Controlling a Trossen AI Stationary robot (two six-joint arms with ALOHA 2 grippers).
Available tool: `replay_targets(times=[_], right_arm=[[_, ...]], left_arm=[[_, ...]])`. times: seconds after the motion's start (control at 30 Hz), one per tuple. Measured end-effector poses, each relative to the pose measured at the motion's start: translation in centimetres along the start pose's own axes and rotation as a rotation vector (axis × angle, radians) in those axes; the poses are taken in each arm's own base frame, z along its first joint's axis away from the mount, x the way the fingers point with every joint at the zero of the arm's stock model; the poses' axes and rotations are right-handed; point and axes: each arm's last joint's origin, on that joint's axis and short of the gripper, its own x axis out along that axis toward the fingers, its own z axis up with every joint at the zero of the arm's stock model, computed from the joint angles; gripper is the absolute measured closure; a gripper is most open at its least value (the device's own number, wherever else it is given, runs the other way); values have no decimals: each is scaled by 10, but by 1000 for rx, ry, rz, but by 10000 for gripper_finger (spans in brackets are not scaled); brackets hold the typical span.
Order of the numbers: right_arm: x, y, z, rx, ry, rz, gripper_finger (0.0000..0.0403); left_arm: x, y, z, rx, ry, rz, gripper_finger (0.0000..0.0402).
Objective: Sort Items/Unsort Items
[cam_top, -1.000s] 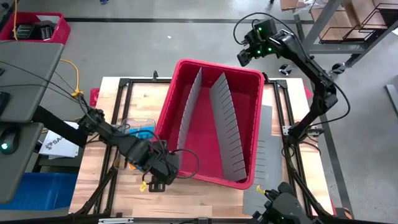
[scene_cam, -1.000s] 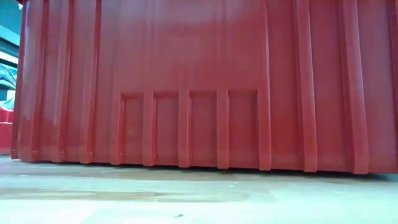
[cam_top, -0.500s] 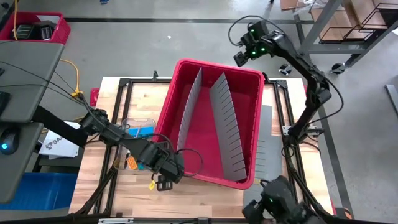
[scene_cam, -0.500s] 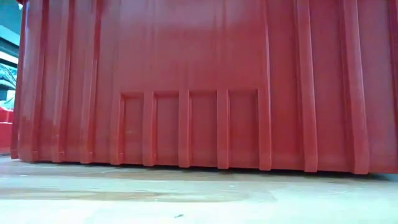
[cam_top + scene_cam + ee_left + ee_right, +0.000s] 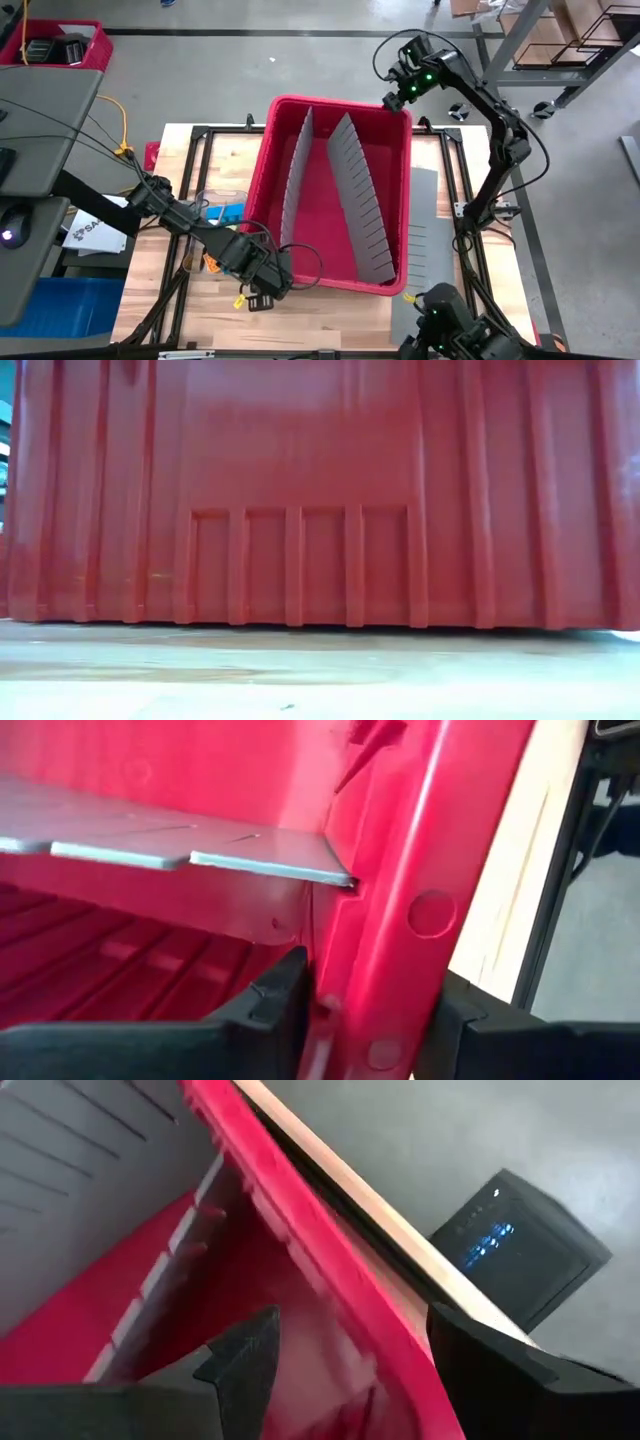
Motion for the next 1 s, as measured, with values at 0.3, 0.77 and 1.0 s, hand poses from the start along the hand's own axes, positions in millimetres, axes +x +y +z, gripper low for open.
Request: replay_targets(times=[0.3,0.77,1.0], right_arm=[[13,6,10,-178,-23,-96,159],[79,16,8,-348,234,-225,175],[71,23,0,-364,281,-140,287]], left_arm=[[0,2,1,148,16,-20,278],[-3,4,-1,222,33,0,294],[-30,17,-1,256,80,52,309]])
